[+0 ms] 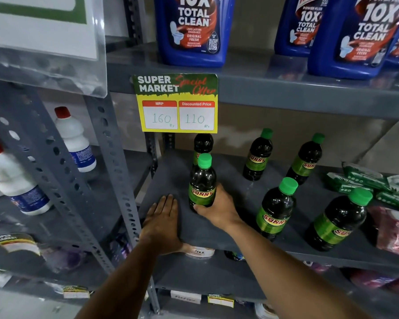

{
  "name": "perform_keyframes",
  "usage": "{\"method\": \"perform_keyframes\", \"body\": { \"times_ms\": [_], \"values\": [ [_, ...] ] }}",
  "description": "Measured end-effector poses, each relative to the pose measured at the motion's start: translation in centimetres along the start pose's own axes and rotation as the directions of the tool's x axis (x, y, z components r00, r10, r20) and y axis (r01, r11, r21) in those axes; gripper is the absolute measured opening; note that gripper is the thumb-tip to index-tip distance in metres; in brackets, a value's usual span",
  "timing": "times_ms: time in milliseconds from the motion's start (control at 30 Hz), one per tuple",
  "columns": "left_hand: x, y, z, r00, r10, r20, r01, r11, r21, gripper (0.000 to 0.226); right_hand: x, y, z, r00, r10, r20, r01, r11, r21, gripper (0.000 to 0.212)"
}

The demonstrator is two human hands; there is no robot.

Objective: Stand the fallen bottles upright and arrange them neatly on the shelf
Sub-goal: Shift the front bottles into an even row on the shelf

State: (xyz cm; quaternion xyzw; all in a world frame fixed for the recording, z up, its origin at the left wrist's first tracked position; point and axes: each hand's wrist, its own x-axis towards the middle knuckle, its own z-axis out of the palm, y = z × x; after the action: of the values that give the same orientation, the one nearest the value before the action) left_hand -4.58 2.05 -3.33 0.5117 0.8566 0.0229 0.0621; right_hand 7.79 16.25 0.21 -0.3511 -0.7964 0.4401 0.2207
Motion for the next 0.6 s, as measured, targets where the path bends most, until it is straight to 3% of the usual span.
{"method": "perform_keyframes", "body": {
  "times_ms": [133,600],
  "values": [
    [0.0,0.0,0.0,1.0,0.002,-0.006,-0.002,1.0,0.014,0.148,-2.2,0.3,-0.1,0.998,-0.012,0.066,0.014,1.0,-0.022,0.058],
    [0.3,0.0,0.0,0.999,-0.019,0.033,0.019,1.0,0.01,0.15,-4.9,1.0,1.0,0.99,-0.119,0.08,0.119,0.993,0.007,0.063]
  ]
}}
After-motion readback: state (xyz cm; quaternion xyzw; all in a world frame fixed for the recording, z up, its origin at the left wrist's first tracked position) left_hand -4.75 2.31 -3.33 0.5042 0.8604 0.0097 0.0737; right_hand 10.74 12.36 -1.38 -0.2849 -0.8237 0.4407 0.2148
